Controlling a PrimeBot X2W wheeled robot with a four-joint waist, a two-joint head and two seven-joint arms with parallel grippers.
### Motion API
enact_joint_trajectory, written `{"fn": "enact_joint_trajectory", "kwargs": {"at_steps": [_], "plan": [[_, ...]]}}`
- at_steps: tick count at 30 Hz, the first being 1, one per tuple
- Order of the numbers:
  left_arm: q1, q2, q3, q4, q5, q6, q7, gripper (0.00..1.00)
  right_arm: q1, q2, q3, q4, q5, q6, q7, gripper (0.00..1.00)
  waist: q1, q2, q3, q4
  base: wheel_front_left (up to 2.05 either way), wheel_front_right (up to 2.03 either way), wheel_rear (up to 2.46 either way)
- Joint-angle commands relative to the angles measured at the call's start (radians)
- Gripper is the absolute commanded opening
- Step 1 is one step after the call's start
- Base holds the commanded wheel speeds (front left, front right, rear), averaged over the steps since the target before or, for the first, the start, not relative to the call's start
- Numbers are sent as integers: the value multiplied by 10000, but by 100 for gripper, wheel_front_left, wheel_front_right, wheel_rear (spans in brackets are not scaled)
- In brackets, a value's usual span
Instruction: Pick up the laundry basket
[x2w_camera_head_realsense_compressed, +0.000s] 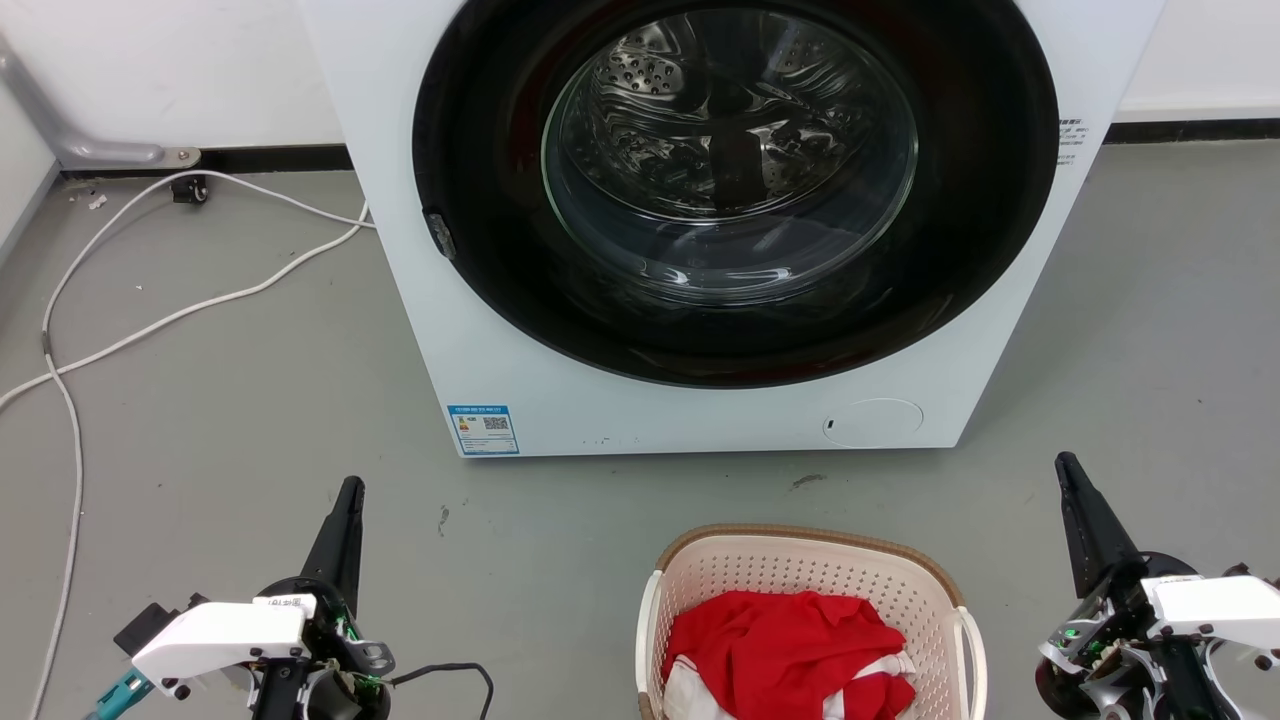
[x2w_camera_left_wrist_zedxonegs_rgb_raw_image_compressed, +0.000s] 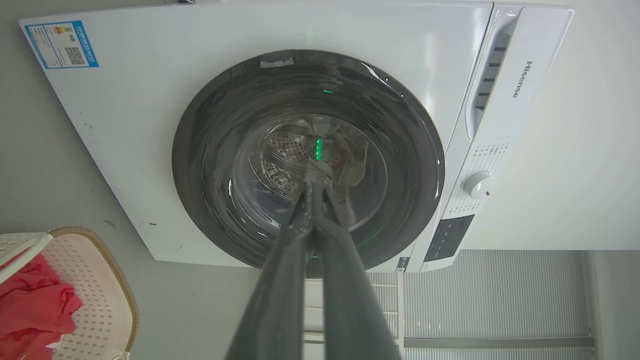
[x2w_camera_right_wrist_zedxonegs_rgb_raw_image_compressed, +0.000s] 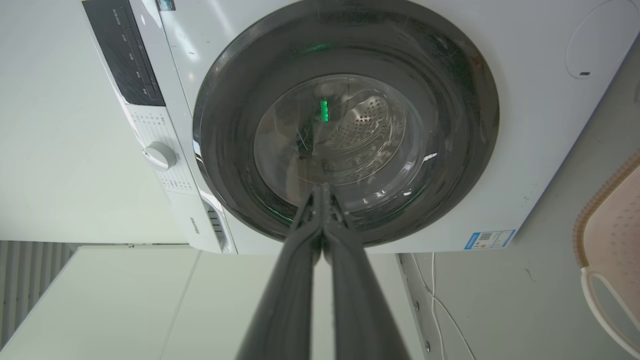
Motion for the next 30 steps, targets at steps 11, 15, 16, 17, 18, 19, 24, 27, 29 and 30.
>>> {"fn": "enact_joint_trajectory", "kwargs": {"at_steps": [11, 15, 16, 17, 18, 19, 24, 27, 29, 30], "plan": [[-88, -9, 24, 3, 0, -29, 20, 0, -98, 10, -4, 7, 43, -3, 12, 0, 0, 0, 0, 0, 0, 0, 0], [-88, -9, 24, 3, 0, -28, 20, 0, -98, 10, -4, 7, 43, -3, 12, 0, 0, 0, 0, 0, 0, 0, 0], [-88, -9, 24, 3, 0, -28, 20, 0, -98, 10, -4, 7, 43, -3, 12, 0, 0, 0, 0, 0, 0, 0, 0], [-88, -9, 24, 3, 0, -28, 20, 0, -98, 10, -4, 7, 43, -3, 12, 0, 0, 0, 0, 0, 0, 0, 0], [-88, -9, 24, 3, 0, -28, 20, 0, -98, 10, -4, 7, 43, -3, 12, 0, 0, 0, 0, 0, 0, 0, 0], [-88, -9, 24, 3, 0, -28, 20, 0, -98, 10, -4, 7, 43, -3, 12, 0, 0, 0, 0, 0, 0, 0, 0], [-88, -9, 24, 3, 0, -28, 20, 0, -98, 10, -4, 7, 43, -3, 12, 0, 0, 0, 0, 0, 0, 0, 0], [-88, -9, 24, 3, 0, -29, 20, 0, -98, 10, -4, 7, 43, -3, 12, 0, 0, 0, 0, 0, 0, 0, 0], [-88, -10, 23, 3, 0, -28, 20, 0, -99, 10, -4, 7, 43, -3, 12, 0, 0, 0, 0, 0, 0, 0, 0], [-88, -10, 23, 3, 0, -28, 20, 0, -99, 10, -4, 7, 43, -3, 12, 0, 0, 0, 0, 0, 0, 0, 0]]}}
